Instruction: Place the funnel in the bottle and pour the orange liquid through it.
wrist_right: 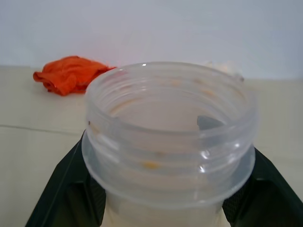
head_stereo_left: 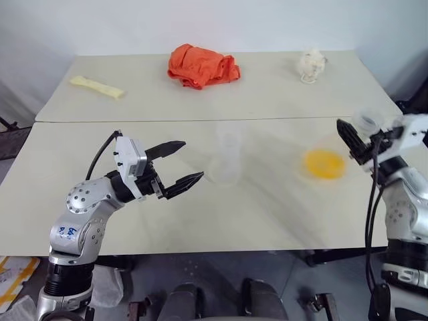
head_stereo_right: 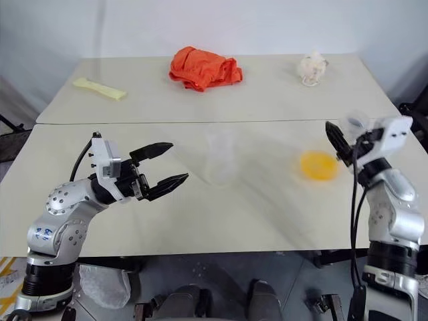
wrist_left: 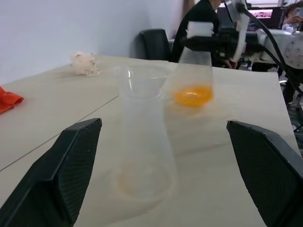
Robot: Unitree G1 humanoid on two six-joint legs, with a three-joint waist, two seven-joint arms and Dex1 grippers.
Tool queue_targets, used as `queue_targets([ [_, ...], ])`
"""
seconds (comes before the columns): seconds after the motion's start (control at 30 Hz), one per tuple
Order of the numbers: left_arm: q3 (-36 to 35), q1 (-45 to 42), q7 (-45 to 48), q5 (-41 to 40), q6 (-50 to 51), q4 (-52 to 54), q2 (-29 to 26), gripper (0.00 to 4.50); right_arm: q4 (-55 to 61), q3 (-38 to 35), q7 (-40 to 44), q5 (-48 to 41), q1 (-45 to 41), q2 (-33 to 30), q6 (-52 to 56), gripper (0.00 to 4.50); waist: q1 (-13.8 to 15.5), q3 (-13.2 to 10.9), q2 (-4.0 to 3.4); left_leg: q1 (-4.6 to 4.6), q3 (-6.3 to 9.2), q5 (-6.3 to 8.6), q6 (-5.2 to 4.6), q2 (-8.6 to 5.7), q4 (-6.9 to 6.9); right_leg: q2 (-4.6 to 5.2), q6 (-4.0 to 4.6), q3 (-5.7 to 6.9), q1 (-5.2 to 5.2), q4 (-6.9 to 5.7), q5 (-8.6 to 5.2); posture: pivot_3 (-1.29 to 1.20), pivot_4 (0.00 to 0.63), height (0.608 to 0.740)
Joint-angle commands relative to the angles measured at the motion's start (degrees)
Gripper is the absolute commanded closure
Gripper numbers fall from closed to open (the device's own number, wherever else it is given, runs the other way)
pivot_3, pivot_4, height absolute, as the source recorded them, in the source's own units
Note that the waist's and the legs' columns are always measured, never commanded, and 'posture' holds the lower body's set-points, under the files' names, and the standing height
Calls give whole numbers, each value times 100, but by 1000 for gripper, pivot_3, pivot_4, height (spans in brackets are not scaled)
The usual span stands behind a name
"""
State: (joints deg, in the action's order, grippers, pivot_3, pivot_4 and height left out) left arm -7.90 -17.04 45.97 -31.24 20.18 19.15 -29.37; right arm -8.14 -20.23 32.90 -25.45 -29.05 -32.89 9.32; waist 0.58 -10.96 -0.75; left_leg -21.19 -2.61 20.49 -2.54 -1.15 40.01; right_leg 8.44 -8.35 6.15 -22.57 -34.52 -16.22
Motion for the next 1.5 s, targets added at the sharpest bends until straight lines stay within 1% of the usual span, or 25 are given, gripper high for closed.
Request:
queue_targets([
  [0.03, -38, -34, 13, 20, -168, -35, -24, 0, 573, 718, 274, 605, -530, -129, -576, 2008, -50, 0, 0, 0, 1, -1, 1, 0, -4, 0, 0, 1, -2, -1, 0, 0, 150, 740],
  [0.13, -3, -55, 2, 19, -213, -87, 26, 0, 574, 1366, 486, 1257, -949, -213, -1013, 2008, -81, 0, 0, 0, 3, 0, 2, 1, -7, 0, 0, 3, -4, -1, 0, 0, 150, 740],
  [0.27, 61, -82, 1, 40, -264, -143, 63, 0, 302, 1873, 612, 1894, -1371, -200, -1696, 2008, -42, -1, 1, -8, 16, 0, 3, -4, -6, 4, -1, 13, -3, 1, 0, 0, 150, 740],
  [0.33, 90, -94, -10, 55, -289, -159, 88, 0, 38, 2137, 504, 2323, -1619, -126, -2218, 2008, -45, -1, 1, -11, 25, 0, 2, -8, -3, 7, -1, 15, -2, 1, 1, 0, 150, 740],
  [0.47, 122, -109, -37, 73, -307, -160, 121, 0, -500, 2342, 79, 2897, -1890, 28, -3098, 2008, -71, -1, 2, -11, 28, 0, 2, -10, -5, 8, -2, 19, -1, 4, 1, 0, 150, 740],
  [0.57, 144, -96, -67, 83, -309, -127, 145, 0, -912, 2552, -282, 3487, -2039, 44, -3914, 2008, -84, -1, 1, -11, 29, 0, 3, -6, -7, 6, -2, 23, -1, 3, 1, 0, 150, 740],
  [0.73, 156, -90, -103, 88, -316, -107, 169, 0, -1375, 2841, -1143, 4592, -2319, 51, -4659, 2008, -129, -1, 1, -11, 28, 0, 4, -3, -7, 4, -1, 22, -2, 3, 0, 0, 150, 740],
  [0.87, 156, -97, -111, 86, -324, -113, 168, 0, -1603, 2999, -1509, 5066, -2496, 16, -4911, 2008, -140, -1, 1, -11, 31, 0, 4, -3, -7, 4, -2, 23, -2, 3, 0, 0, 150, 740],
  [1.07, 195, -160, -112, 118, -360, -172, 201, 0, -1689, 3213, -1946, 5674, -2654, -79, -5289, 2008, -154, -1, 1, -11, 33, 0, 5, -3, -7, 4, -1, 23, -1, 3, 0, 0, 150, 740],
  [1.1, 207, -166, -117, 124, -367, -176, 216, 0, -1644, 3234, -2118, 5871, -2667, -114, -5332, 2008, -155, -1, 1, -11, 33, 0, 4, -3, -7, 4, -1, 23, -1, 3, 0, 0, 150, 740],
  [1.3, 252, -154, -142, 146, -411, -176, 298, 0, -1677, 3342, -2293, 6163, -2799, -139, -5413, 2008, -219, -1, 1, -11, 34, 0, 5, -3, -9, 4, -1, 23, -1, 3, 0, 0, 150, 740],
  [1.5, 263, -152, -149, 177, -450, -198, 374, 0, -1666, 3455, -2561, 6537, -2919, -174, -5416, 2008, -219, -1, 1, -11, 34, 0, 5, -1, -9, 2, -1, 22, -1, 3, 0, 0, 150, 740],
])
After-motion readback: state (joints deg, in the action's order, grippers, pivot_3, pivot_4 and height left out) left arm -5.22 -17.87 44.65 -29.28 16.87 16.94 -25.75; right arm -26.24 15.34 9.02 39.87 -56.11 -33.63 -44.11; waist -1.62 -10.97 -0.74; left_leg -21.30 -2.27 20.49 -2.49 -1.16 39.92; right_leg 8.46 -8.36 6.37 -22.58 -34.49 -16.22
